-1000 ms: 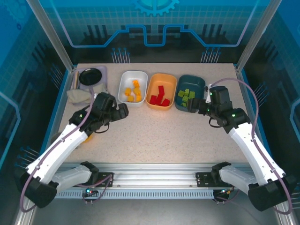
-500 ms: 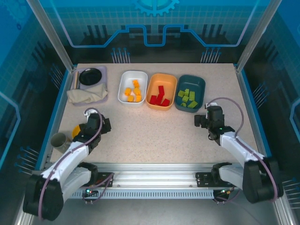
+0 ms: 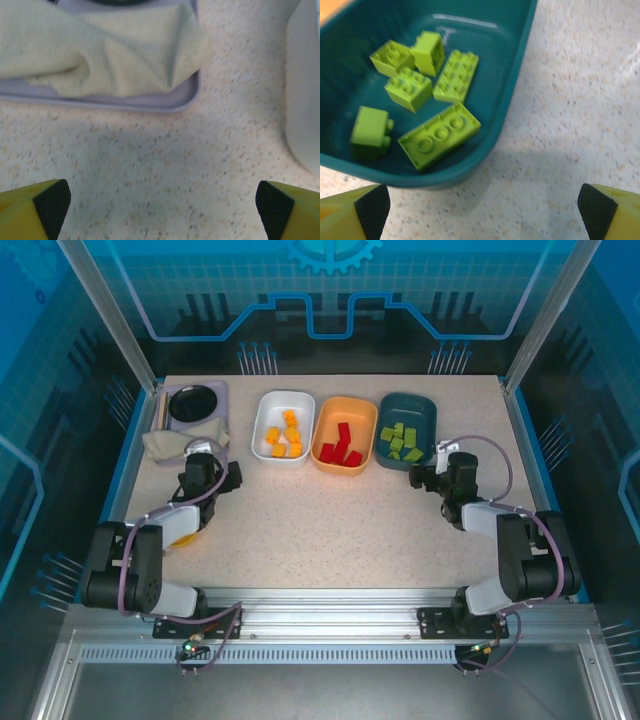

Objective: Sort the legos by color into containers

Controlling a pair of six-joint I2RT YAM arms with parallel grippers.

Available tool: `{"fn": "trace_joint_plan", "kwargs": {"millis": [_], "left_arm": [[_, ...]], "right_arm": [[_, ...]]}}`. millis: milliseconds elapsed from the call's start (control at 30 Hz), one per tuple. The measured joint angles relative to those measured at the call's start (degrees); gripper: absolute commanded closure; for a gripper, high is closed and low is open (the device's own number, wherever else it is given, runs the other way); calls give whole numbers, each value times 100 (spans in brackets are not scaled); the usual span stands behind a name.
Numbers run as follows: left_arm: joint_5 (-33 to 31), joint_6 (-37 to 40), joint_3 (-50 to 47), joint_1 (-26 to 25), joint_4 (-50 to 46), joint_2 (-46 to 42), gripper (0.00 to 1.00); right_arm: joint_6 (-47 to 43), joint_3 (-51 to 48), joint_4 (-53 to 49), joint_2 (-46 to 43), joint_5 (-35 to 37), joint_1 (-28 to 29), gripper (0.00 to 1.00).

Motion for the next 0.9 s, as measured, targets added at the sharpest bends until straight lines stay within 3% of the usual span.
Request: {"fn": "trace_joint_plan", "kwargs": {"millis": [133,367,900], "left_arm": [[232,157,-179,13,560,-92,1],[297,61,-485,28,702,-463,1],[955,291,-114,518,634,-107,1]], "right_arm": [[-17,-658,1003,11,-146,0,0],[-24,-555,1137,66,-149,2,0],[-105,-485,1174,87,-39,46,0]]}}
